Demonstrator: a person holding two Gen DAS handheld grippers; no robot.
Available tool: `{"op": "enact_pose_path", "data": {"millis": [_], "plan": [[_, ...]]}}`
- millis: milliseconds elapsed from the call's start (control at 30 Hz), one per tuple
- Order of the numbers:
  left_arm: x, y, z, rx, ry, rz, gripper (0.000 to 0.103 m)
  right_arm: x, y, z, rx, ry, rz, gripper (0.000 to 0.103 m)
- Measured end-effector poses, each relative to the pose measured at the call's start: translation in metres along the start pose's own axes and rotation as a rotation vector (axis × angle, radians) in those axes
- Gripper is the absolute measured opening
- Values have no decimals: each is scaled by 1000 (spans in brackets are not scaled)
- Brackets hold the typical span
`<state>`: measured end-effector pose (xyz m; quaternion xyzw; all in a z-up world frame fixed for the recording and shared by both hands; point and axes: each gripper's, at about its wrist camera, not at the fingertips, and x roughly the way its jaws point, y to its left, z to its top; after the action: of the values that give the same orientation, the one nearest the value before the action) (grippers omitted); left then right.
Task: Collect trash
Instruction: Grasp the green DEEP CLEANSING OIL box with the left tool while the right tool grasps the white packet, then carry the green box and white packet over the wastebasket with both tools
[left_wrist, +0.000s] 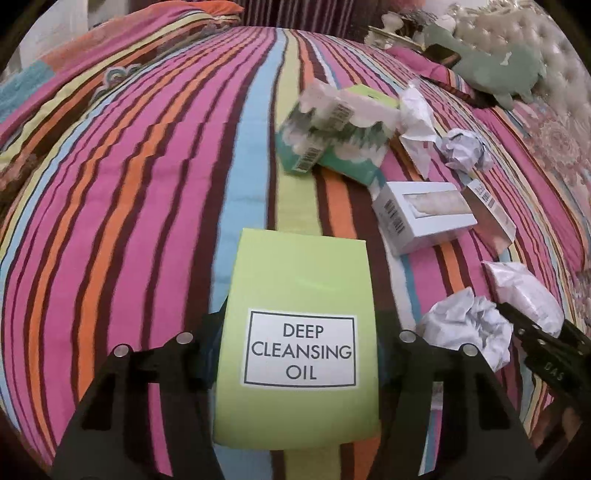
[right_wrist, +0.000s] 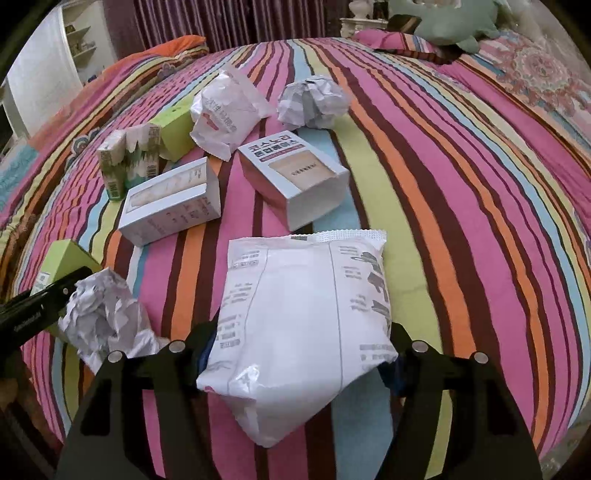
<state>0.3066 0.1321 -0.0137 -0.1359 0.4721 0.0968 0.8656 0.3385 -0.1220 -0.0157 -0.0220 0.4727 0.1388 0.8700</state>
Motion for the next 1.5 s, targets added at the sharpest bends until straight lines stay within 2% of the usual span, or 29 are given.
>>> {"op": "enact_pose_path", "data": {"millis": [267, 433, 633, 733, 967, 1167, 1400, 1500], "plan": [[-32, 21, -31, -22, -20, -22, 59, -35, -18, -16, 40, -27, 39, 65], [-61, 20, -60, 5, -40, -41, 59, -64, -19, -36, 42, -54, 86, 65], [-96, 10, -110, 56, -38, -98, 59, -98, -12, -81, 28, -44, 147, 65], [-107, 2, -143, 110, -2, -116, 59, -110, -8, -104, 15, -26, 167, 65], [-105, -13, -218, 155, 124, -162, 59, -115, 6, -157, -12, 58, 190, 65], [-91, -29, -254, 197, 205, -173, 59, -110, 11, -192, 12, 125, 189, 65], [-75, -35, -278, 203, 298, -151, 59, -84, 9, -240, 90, 317, 240, 65], [-63, -37, -287, 204, 368, -141, 59, -70, 9, -251, 111, 403, 251, 65]]}}
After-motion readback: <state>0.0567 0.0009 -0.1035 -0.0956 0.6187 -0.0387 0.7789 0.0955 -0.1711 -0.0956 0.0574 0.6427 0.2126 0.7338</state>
